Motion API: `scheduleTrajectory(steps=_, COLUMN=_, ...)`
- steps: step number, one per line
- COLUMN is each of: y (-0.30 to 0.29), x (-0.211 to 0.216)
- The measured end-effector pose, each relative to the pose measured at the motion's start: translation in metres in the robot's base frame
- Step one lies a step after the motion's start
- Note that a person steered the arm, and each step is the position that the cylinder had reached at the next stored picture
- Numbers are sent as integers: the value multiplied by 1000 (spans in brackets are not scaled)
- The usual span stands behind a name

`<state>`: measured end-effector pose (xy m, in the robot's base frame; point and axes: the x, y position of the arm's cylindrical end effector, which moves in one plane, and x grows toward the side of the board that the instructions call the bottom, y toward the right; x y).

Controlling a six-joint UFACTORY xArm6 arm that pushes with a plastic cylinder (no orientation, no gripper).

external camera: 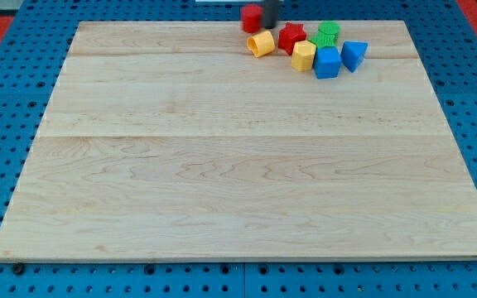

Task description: Move red star slightly up and left

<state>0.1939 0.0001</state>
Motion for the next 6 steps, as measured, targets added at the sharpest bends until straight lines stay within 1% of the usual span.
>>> scheduleTrajectory(steps=1, y=-69, x=22)
scheduleTrajectory(steps=2, y=-61, x=38)
scheduleTrajectory(steps=3, y=5, x=76)
scheduleTrajectory(steps=4, y=95, x=76)
scheduleTrajectory(steps=5, y=120, x=54)
scheduleTrajectory(steps=6, y=116, x=30)
